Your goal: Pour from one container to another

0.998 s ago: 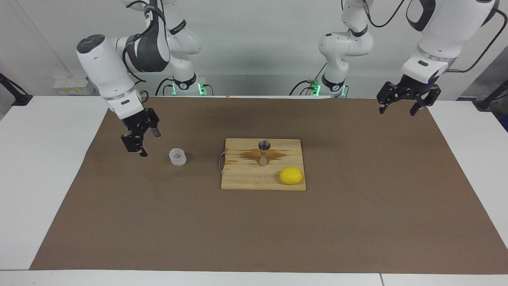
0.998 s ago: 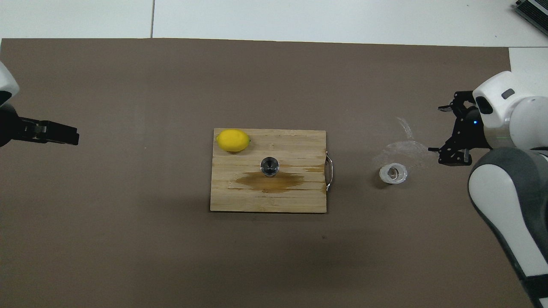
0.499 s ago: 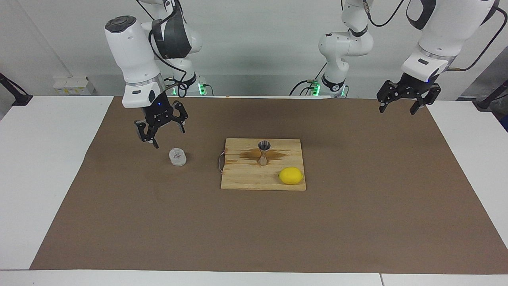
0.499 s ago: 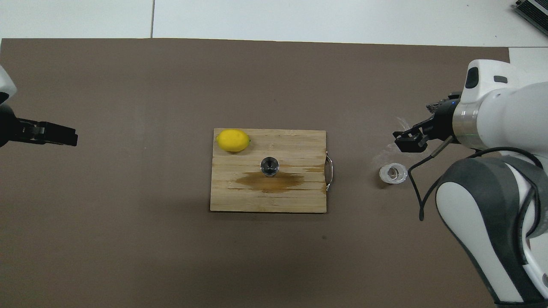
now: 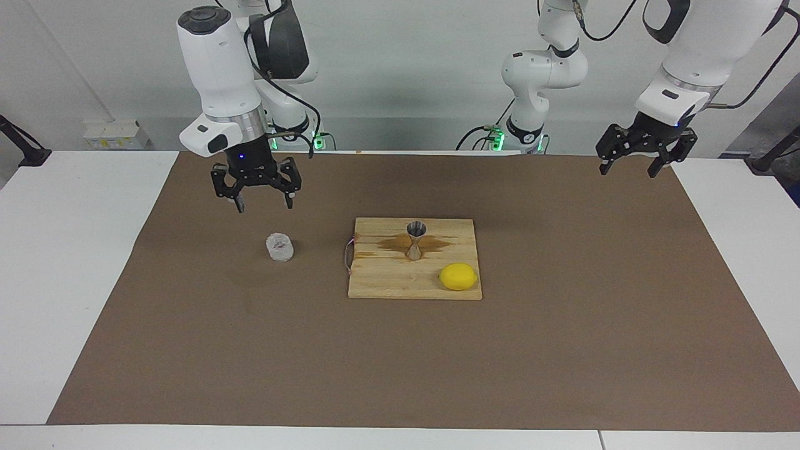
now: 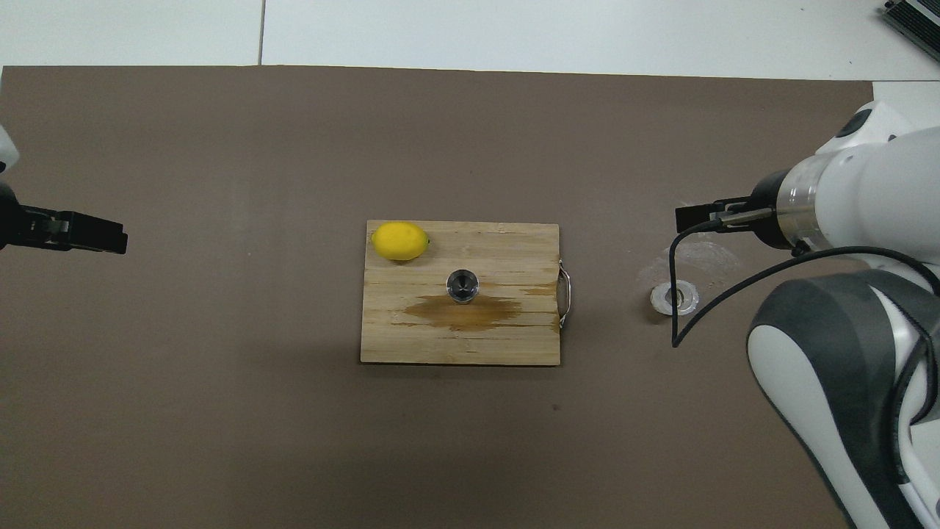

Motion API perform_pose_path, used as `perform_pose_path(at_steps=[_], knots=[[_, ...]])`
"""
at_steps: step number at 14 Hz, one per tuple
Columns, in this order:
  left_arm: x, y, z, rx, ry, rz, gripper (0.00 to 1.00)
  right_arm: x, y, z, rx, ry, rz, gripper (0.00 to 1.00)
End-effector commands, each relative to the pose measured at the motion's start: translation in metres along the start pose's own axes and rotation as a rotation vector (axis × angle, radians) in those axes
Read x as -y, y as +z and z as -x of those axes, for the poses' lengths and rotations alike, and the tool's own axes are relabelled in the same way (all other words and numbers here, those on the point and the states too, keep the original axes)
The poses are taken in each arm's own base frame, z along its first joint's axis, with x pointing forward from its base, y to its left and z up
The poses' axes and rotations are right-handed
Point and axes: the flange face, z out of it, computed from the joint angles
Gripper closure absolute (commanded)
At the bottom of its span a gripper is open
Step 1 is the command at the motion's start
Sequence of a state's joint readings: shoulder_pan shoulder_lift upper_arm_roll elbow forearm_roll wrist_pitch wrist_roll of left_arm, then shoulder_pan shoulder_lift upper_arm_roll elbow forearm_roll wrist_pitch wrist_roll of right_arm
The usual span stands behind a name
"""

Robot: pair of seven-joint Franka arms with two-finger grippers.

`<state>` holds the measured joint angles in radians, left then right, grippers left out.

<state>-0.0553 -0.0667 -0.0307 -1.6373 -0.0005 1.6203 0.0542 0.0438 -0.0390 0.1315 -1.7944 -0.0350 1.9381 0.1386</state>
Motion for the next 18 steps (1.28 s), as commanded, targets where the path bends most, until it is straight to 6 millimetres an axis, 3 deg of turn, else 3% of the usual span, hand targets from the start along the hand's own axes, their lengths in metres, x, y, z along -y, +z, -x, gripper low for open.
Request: perform_pose_path(at_steps=[1,8,18], knots=[[0.007,-0.013,0.001,-0.007,-0.016,0.003,0.0,0.001,-0.022,-0.008,0.044,0.078,0.05,0.0],[0.006,-0.013,-0.001,-0.009,-0.001,0.003,0.0,-0.006,-0.043,-0.002,0.166,0.138,0.057,0.0],[0.008,-0.006,-0.003,0.011,0.052,0.003,0.0,-0.007,-0.036,0.0,0.167,0.125,0.058,0.0]])
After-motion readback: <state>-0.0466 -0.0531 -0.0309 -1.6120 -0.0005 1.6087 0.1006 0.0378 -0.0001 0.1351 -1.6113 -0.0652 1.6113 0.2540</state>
